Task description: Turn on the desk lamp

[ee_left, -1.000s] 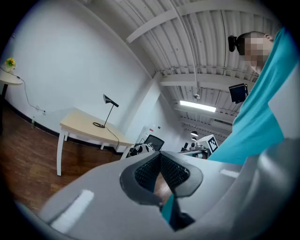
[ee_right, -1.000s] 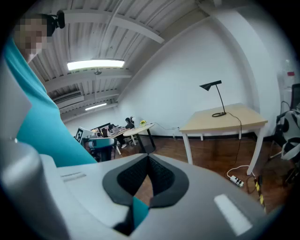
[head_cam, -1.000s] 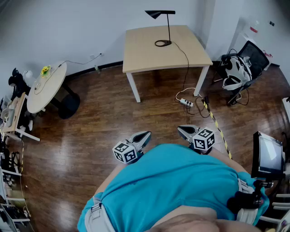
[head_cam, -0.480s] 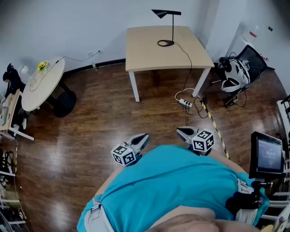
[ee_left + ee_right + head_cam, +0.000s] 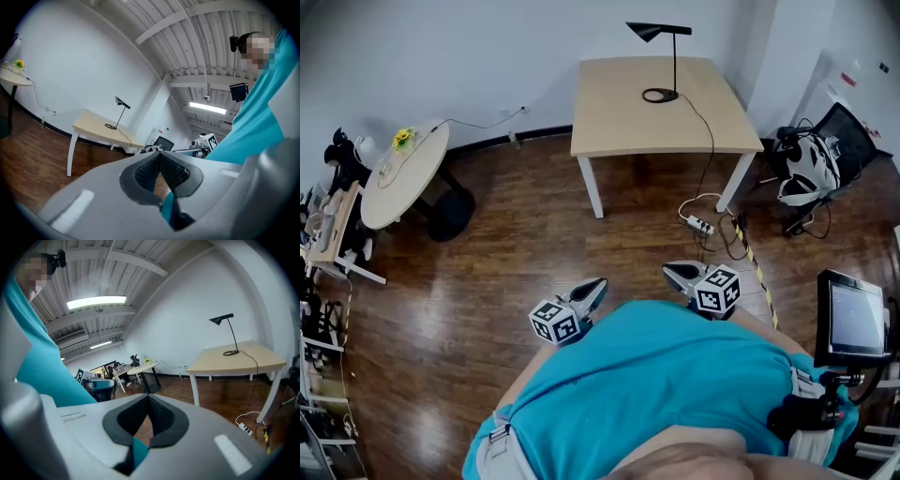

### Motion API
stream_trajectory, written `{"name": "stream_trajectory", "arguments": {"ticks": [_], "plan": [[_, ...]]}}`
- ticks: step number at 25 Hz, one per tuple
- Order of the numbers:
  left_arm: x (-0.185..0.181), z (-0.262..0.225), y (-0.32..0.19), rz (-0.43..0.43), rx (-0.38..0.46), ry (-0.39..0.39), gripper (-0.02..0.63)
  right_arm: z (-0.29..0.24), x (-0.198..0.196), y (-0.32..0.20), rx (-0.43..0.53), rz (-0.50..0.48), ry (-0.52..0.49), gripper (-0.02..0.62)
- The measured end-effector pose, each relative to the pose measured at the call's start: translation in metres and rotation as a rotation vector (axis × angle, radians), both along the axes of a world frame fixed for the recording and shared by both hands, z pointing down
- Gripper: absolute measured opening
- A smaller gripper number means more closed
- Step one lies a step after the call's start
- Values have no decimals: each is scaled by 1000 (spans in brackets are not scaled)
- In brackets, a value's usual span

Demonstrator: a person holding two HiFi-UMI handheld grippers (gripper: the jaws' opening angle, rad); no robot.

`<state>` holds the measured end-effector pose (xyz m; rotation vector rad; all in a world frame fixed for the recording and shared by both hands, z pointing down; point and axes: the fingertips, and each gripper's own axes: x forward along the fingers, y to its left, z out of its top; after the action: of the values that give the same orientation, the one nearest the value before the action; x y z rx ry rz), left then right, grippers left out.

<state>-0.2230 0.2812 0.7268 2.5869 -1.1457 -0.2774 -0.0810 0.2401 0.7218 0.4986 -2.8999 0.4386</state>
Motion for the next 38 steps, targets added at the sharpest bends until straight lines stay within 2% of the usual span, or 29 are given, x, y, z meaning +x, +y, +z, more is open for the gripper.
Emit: {"name": "stream_trajectory", "arguments": {"ticks": [5,12,14,16,21,23,28,31,33,35,38], "plan": [[64,4,-60,-47,26,-65,0,4,57,-71,36,-59,-33,2],[145,12,-152,-30,-30,-81,0,22,128,-170,-25,-76,-60,2],[161,18,-181,-18,-46,-88,0,29,142,-200,-39,-77,-64,2],[163,14,-211,-16,-58,-80,0,29,144,-228,-56,-70,-71,2],[156,12,-260,33,-77,-97,0,27,130,-270,-57,-47,-63,2],[142,13,-280,40,-72,-77,0,29,121,-287,-64,-25,-48,2],[84,-9,-344,87,-19,-23,0,1,76,-336,-1,50,-15,2],[35,-33,-368,143,2,-34,0,-29,33,-354,17,94,-31,2],[6,-38,-376,167,-6,-45,0,-36,6,-362,9,120,-36,2],[-16,-34,-397,182,-38,-24,0,-36,-13,-379,-18,151,-34,2],[-33,-32,-443,232,-69,-8,0,-45,-41,-415,-8,145,-6,2]]}}
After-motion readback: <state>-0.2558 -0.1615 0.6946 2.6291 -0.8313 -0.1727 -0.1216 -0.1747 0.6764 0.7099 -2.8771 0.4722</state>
